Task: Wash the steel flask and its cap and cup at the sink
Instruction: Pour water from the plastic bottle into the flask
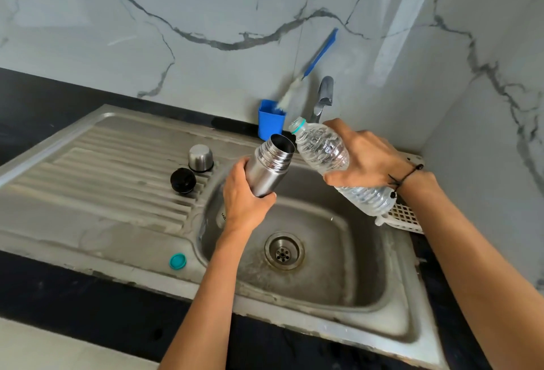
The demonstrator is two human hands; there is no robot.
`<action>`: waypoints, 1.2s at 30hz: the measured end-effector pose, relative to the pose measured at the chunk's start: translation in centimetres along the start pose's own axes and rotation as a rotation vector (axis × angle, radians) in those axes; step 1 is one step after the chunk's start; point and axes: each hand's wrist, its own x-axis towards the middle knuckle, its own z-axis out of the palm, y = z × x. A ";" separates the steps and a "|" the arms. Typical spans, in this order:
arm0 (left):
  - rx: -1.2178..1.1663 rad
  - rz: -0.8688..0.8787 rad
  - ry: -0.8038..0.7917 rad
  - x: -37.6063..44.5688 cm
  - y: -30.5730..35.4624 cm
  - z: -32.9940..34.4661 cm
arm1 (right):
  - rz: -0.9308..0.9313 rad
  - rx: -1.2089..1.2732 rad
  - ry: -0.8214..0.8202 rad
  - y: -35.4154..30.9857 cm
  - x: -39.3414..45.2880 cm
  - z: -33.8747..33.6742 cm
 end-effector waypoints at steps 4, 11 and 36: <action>-0.015 0.006 -0.009 0.6 -0.4 0.0 | -0.012 -0.083 -0.063 -0.4 0.7 0.3; 0.000 -0.001 -0.031 1.8 -1.8 -0.3 | -0.018 -0.144 -0.107 -0.4 2.1 1.0; -0.097 -0.064 -0.067 2.1 -3.2 0.6 | -0.035 -0.179 -0.148 -0.3 2.6 0.8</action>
